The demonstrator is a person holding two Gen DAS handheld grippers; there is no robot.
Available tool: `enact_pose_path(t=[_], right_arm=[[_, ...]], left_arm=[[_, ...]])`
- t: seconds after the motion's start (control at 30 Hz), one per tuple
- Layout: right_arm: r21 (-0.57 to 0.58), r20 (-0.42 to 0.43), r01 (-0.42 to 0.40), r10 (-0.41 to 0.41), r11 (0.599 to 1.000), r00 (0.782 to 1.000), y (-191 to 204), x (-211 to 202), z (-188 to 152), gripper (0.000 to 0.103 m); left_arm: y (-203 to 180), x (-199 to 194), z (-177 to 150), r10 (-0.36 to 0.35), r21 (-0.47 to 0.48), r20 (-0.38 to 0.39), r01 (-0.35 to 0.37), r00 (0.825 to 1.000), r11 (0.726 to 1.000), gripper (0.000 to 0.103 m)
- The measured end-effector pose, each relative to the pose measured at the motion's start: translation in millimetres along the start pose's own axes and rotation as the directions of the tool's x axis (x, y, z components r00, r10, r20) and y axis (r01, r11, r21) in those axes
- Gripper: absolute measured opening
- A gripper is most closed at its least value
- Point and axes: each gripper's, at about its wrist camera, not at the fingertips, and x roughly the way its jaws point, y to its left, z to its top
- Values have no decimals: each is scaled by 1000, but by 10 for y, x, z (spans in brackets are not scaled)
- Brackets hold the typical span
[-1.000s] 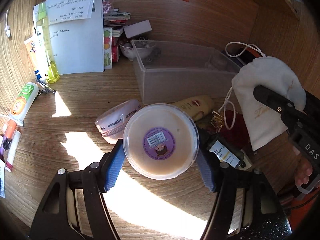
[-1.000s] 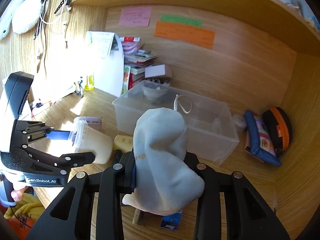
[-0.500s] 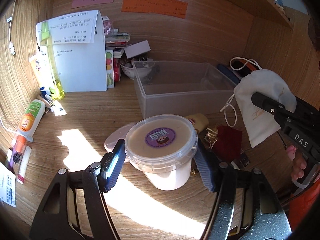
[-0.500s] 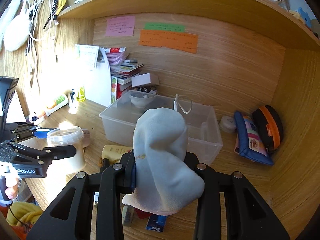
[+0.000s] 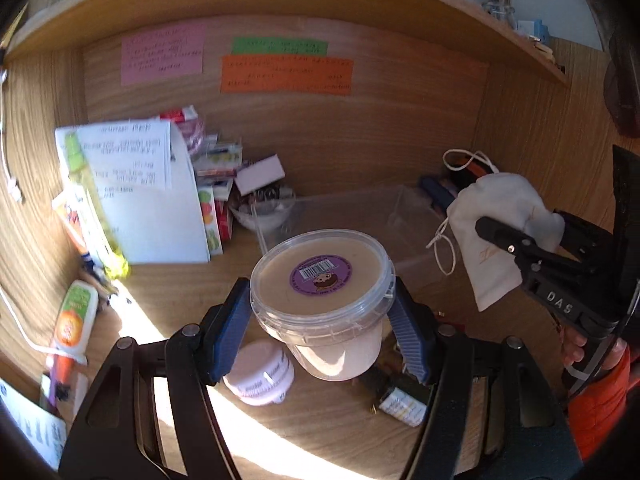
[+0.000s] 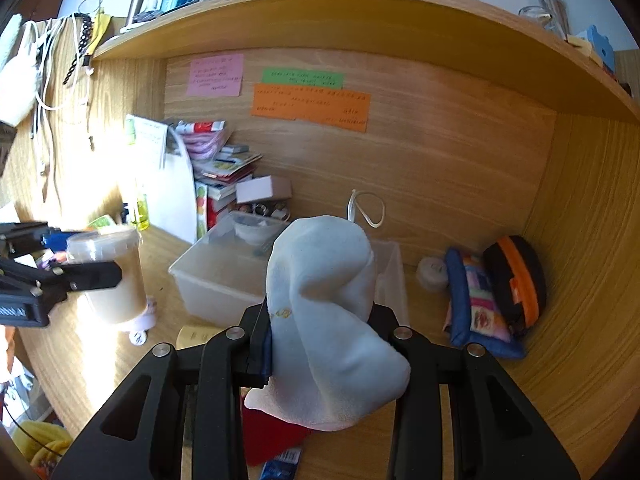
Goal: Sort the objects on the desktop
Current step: 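Carry the white tub and cloth pouch over the clear plastic box with both tools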
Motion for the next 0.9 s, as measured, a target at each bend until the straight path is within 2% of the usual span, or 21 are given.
enact_pose_path(t=[0.17, 0.37, 0.6, 0.9], right_arm=[[-11, -3, 18, -18, 1000, 1000, -59, 180, 155, 30], [-14, -13, 39, -39, 999, 999, -130, 460, 324, 31], [-31, -52, 57, -58, 998, 997, -191, 859, 403, 31], [-79, -163, 69, -81, 994, 983, -205, 1432, 305, 31]], left_arm=[[-18, 113, 274, 20, 7, 18, -20, 1000, 1000, 66], [-111, 387, 470, 21, 45, -2, -21, 1000, 999, 66], [-89, 882, 596, 14, 47, -78, -10, 997, 999, 66], [38, 1571, 574, 37, 18, -178, -34, 983, 999, 66]])
